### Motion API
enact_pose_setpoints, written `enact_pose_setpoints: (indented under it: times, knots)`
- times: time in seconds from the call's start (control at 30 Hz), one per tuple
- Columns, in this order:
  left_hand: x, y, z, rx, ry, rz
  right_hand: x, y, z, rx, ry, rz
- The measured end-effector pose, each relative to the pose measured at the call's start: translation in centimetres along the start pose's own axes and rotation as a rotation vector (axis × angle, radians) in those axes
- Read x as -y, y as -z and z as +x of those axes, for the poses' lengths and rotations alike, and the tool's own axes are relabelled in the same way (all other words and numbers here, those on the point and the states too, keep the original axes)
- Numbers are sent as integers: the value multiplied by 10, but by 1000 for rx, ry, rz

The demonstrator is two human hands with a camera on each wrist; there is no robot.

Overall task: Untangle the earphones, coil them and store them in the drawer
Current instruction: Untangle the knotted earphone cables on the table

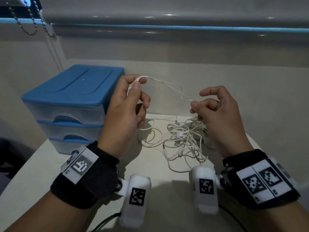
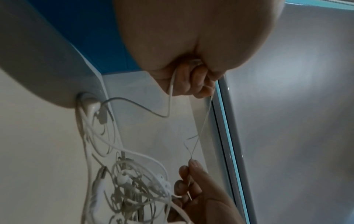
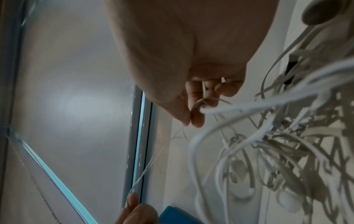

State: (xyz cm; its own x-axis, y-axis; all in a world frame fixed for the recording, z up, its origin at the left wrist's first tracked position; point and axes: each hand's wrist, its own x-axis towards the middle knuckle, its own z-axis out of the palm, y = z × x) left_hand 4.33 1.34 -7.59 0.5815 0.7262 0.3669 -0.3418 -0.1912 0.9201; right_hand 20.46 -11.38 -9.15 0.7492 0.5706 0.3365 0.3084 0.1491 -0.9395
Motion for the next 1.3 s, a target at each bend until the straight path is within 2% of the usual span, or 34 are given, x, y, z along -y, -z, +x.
enact_pose_setpoints:
  times: [0.17,0.37,0.5,0.6,0.73,0.83,0.9,1.07,1.3]
  knots:
    - [-3,-1,-1,-32,-38,-30,-7,0,3,6,-43,-138]
    - [-2,0,-2,-24,-42,-15,-7,2,3,-41,14,-120]
    - [0,0,-2,9,-2,-23,-7,-2,2,20,19,-38]
    - [0,1,-1,87,38,-36,-4,-5,0,84,33,41]
    - [0,-1,-4,203,55,53,3,-6,-4,281,32,268]
    - [2,-2,-6,287,64,87,7,-7,-8,385,64,263]
    - [3,-2,-6,304,48,123,9,-8,-9,390,59,252]
    - [7,-2,-3,189,-13,209,11,-8,-12,389,64,216]
    - [8,0,-2,58,-38,108,-3,-4,-1,193,41,58]
